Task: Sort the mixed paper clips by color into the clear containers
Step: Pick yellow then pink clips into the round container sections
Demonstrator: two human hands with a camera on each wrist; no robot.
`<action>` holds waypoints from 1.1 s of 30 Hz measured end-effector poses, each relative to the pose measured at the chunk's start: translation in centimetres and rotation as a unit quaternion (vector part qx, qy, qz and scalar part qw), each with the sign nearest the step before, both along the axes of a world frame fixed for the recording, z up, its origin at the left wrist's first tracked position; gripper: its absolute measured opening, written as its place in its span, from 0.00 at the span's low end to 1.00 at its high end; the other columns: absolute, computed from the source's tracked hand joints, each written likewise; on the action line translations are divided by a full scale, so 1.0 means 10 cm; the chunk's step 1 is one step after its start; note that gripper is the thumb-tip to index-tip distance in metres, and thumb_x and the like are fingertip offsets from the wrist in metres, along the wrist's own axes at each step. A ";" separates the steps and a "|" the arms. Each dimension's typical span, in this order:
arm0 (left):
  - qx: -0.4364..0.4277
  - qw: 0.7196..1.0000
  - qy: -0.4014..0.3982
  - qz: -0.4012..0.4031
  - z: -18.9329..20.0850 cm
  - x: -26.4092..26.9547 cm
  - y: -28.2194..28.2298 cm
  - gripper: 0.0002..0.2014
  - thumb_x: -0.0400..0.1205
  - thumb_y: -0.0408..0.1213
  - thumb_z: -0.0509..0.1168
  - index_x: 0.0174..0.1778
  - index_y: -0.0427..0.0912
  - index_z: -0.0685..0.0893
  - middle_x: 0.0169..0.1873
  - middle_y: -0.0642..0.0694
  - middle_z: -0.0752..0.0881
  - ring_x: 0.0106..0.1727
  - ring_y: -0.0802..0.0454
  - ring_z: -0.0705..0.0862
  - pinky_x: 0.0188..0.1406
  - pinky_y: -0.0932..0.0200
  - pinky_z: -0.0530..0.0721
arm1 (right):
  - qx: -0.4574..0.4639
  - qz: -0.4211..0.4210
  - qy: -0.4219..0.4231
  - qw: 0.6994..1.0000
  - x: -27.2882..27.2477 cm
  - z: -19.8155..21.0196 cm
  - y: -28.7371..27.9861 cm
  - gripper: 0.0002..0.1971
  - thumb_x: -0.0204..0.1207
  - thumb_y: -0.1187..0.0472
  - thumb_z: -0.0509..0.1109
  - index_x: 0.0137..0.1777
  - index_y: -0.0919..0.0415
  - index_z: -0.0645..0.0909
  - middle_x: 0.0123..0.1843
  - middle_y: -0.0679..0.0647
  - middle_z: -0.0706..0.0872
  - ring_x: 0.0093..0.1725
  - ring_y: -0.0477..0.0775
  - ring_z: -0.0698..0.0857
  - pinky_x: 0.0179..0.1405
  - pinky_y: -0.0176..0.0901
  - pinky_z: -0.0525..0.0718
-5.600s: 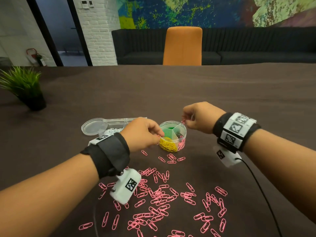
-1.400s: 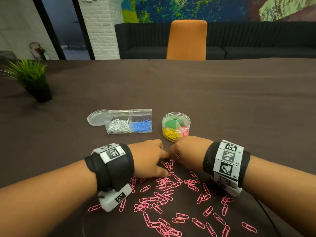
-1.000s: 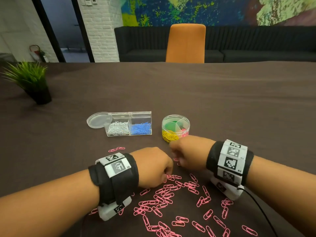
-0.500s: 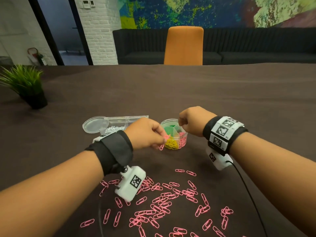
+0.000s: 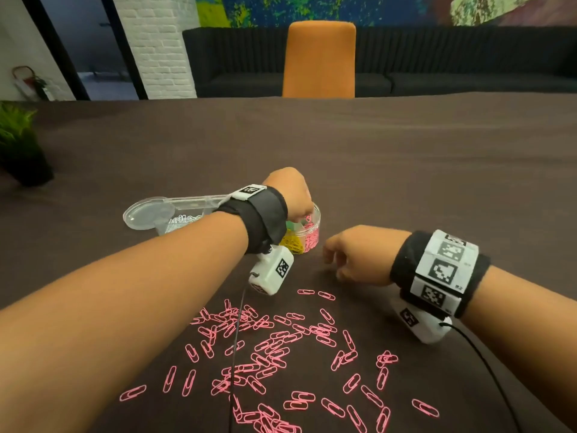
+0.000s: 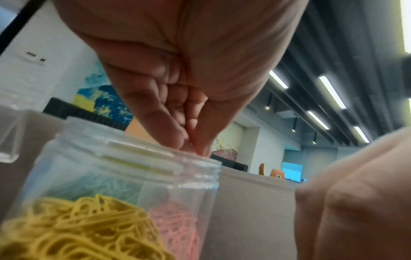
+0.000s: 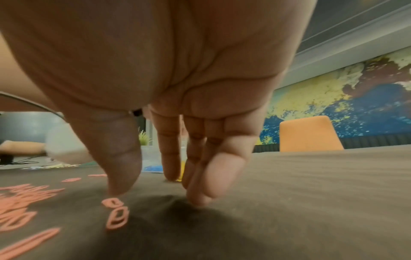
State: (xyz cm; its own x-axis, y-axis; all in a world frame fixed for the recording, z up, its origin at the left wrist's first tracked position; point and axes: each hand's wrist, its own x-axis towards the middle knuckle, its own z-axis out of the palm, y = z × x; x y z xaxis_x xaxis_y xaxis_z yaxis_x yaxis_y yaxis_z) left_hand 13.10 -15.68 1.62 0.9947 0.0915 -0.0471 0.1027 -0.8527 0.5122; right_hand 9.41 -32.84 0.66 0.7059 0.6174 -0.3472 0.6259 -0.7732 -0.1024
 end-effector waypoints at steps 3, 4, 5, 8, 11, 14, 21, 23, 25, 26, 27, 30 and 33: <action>0.132 0.990 -0.043 -0.033 0.02 -0.03 -0.03 0.07 0.75 0.39 0.69 0.39 0.41 0.90 0.38 0.45 0.90 0.44 0.44 0.89 0.48 0.50 0.90 | 0.002 0.035 -0.002 0.999 -0.11 -0.11 0.03 0.18 0.77 0.46 0.72 0.65 0.46 0.79 0.57 0.46 0.84 0.54 0.50 0.83 0.57 0.50 0.85; 0.142 0.988 -0.045 -0.036 0.01 -0.02 -0.03 0.07 0.76 0.39 0.69 0.40 0.42 0.90 0.40 0.46 0.90 0.45 0.43 0.89 0.49 0.50 0.89 | -0.002 0.047 -0.008 0.999 -0.14 -0.15 0.05 0.19 0.76 0.46 0.72 0.66 0.47 0.79 0.58 0.47 0.83 0.55 0.51 0.83 0.56 0.50 0.85; 0.152 0.987 -0.043 -0.042 0.00 -0.03 -0.03 0.06 0.77 0.39 0.69 0.41 0.42 0.91 0.42 0.46 0.91 0.47 0.43 0.88 0.51 0.50 0.89 | -0.010 0.059 -0.015 0.998 -0.15 -0.18 0.07 0.19 0.77 0.47 0.72 0.66 0.48 0.79 0.58 0.48 0.82 0.55 0.52 0.83 0.56 0.51 0.85; 0.146 0.987 -0.053 -0.045 0.02 -0.05 0.03 0.07 0.79 0.37 0.67 0.37 0.46 0.89 0.44 0.50 0.90 0.49 0.46 0.88 0.53 0.52 0.87 | -0.020 0.074 -0.022 0.997 -0.18 -0.23 0.13 0.15 0.77 0.51 0.72 0.63 0.49 0.81 0.58 0.50 0.82 0.56 0.54 0.83 0.55 0.51 0.86; 0.099 0.990 -0.100 -0.033 0.14 -0.20 0.18 0.07 0.78 0.38 0.67 0.37 0.48 0.89 0.37 0.58 0.86 0.46 0.53 0.84 0.50 0.60 0.81 | -0.006 0.087 -0.022 0.996 -0.21 -0.24 0.17 0.10 0.75 0.56 0.72 0.56 0.48 0.82 0.53 0.49 0.84 0.51 0.55 0.84 0.52 0.53 0.87; 0.093 0.986 -0.123 -0.056 0.24 -0.57 0.44 0.04 0.77 0.39 0.69 0.40 0.47 0.90 0.33 0.59 0.85 0.40 0.57 0.84 0.45 0.63 0.79 | 0.000 0.095 -0.032 0.995 -0.23 -0.26 0.16 0.09 0.75 0.60 0.70 0.52 0.46 0.79 0.50 0.47 0.84 0.49 0.55 0.84 0.49 0.52 0.87; 0.232 0.962 0.128 -0.072 -0.11 -1.43 1.43 0.13 0.85 0.38 0.61 0.61 0.52 0.86 0.55 0.55 0.87 0.56 0.56 0.85 0.61 0.58 0.80 | 0.024 0.091 -0.035 0.995 -0.24 -0.24 0.20 0.09 0.78 0.60 0.66 0.50 0.42 0.77 0.48 0.43 0.84 0.47 0.50 0.83 0.49 0.50 0.87; 0.259 0.950 0.162 -0.069 -0.26 -1.53 1.55 0.18 0.87 0.41 0.57 0.73 0.56 0.78 0.67 0.51 0.80 0.68 0.50 0.79 0.71 0.51 0.75 | 0.022 0.081 -0.016 0.996 -0.26 -0.21 0.27 0.12 0.79 0.59 0.66 0.58 0.41 0.79 0.52 0.41 0.85 0.50 0.48 0.83 0.52 0.46 0.86; 0.248 0.949 0.180 -0.078 -0.34 -1.64 1.47 0.22 0.88 0.50 0.55 0.79 0.59 0.70 0.72 0.50 0.73 0.73 0.47 0.73 0.76 0.46 0.71 | 0.012 0.081 -0.012 0.997 -0.30 -0.21 0.35 0.14 0.80 0.55 0.67 0.65 0.43 0.79 0.55 0.42 0.85 0.53 0.48 0.83 0.55 0.43 0.84; 0.239 0.950 0.181 -0.089 -0.35 -1.69 1.39 0.23 0.87 0.55 0.54 0.80 0.60 0.68 0.73 0.50 0.71 0.74 0.47 0.72 0.76 0.46 0.70 | 0.009 0.087 -0.014 0.996 -0.33 -0.21 0.39 0.15 0.80 0.52 0.68 0.66 0.45 0.79 0.56 0.44 0.85 0.54 0.49 0.83 0.55 0.44 0.84; 0.231 0.950 0.180 -0.106 -0.36 -1.74 1.30 0.26 0.86 0.60 0.54 0.80 0.60 0.68 0.73 0.50 0.70 0.74 0.47 0.71 0.76 0.46 0.70 | 0.007 0.095 -0.015 0.995 -0.38 -0.21 0.42 0.17 0.80 0.48 0.69 0.67 0.47 0.79 0.57 0.45 0.84 0.55 0.50 0.83 0.55 0.44 0.84; 0.225 0.947 0.159 -0.165 -0.33 -1.85 0.99 0.28 0.82 0.63 0.60 0.79 0.61 0.70 0.67 0.53 0.72 0.69 0.51 0.76 0.71 0.49 0.76 | 0.003 0.128 -0.004 0.992 -0.53 -0.22 0.51 0.20 0.77 0.45 0.71 0.68 0.47 0.78 0.56 0.46 0.78 0.55 0.51 0.81 0.53 0.46 0.83; 0.258 0.936 0.120 -0.206 -0.35 -1.87 0.79 0.20 0.84 0.51 0.64 0.73 0.56 0.76 0.62 0.52 0.76 0.62 0.50 0.80 0.64 0.50 0.80 | 0.024 0.167 0.016 0.986 -0.65 -0.23 0.59 0.15 0.78 0.57 0.70 0.65 0.46 0.82 0.55 0.47 0.80 0.54 0.50 0.82 0.51 0.43 0.81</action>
